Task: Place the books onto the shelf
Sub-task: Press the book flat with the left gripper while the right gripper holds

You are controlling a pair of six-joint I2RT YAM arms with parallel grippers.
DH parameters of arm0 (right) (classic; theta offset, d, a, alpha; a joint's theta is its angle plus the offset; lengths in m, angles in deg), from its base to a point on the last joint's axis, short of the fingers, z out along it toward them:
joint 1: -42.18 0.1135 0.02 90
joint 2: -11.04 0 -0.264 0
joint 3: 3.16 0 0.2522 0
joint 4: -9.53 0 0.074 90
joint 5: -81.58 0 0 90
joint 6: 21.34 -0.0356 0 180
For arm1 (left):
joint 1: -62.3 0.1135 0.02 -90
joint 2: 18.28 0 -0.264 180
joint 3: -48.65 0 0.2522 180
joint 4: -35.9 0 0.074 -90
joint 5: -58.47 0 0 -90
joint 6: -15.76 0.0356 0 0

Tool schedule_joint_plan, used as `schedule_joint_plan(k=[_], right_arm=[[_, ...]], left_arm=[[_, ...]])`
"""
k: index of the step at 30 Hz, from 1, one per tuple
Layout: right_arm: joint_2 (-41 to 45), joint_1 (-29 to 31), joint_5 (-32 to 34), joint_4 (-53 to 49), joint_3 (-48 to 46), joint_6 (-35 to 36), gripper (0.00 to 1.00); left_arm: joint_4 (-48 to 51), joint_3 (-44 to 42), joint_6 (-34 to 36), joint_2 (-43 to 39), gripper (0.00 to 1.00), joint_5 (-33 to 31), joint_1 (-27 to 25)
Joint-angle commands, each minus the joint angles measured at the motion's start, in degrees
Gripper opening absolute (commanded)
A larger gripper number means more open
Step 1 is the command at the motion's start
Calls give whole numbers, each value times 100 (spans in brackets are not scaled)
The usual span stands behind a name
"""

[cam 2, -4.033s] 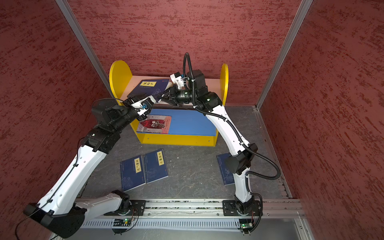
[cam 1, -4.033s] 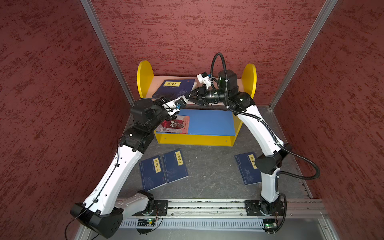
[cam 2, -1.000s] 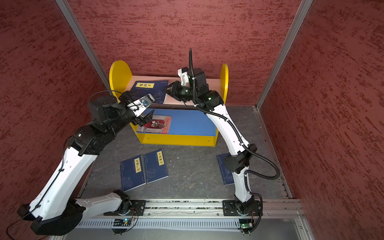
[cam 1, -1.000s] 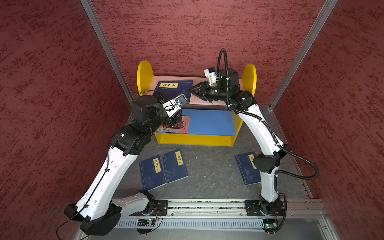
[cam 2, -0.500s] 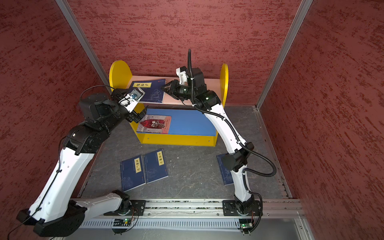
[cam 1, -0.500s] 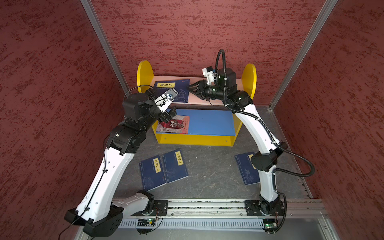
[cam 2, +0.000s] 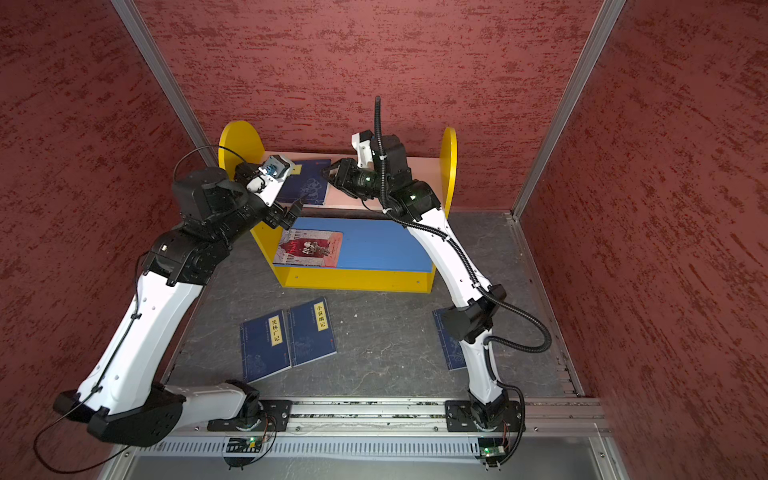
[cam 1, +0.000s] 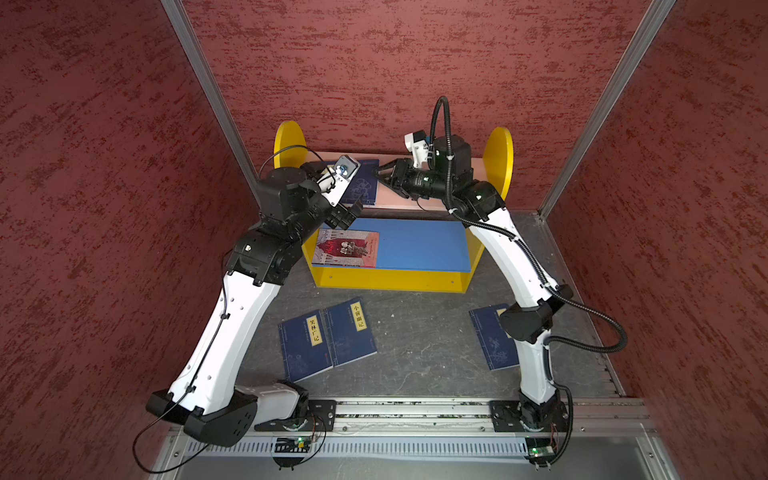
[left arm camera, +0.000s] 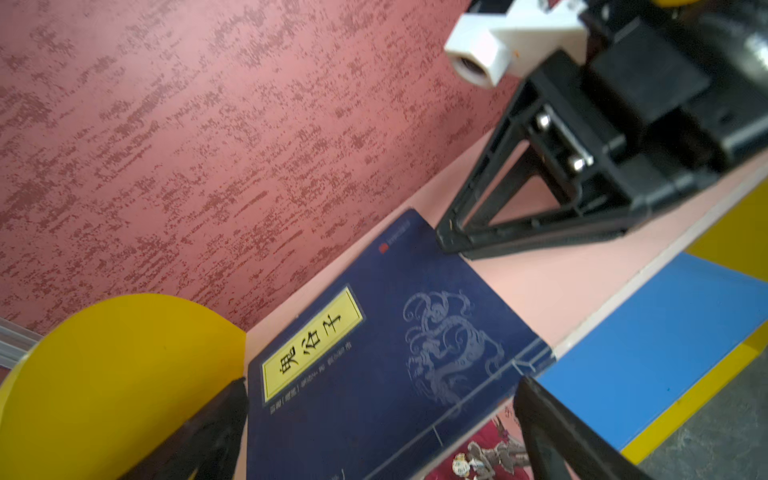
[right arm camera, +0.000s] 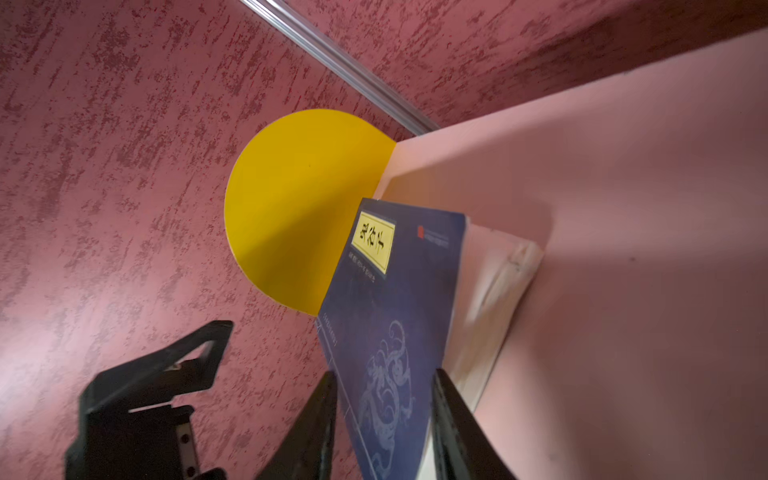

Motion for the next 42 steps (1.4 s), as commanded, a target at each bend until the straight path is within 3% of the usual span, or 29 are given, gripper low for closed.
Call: schedule_joint_plan(k=[1,10,21,28,42], right_arm=[[522,32,726,-98,142,376,41],[1326,87,1243,-429,-448,689,43],[2549,296,1394,123,-2039,825,44],[2647,296,1259,216,-2134,800,45],[2612,296,1157,256,-2105,763,45]], left_arm=[[169,497,-686,274,100,164,-62],[337,1256,-950,1096,99,-176,-431],[497,1558,-987,1678,100,-677,-516],[466,1528,-659,1709,98,-1136,-481],[373,1497,-674,1775,95,-1162,-158]])
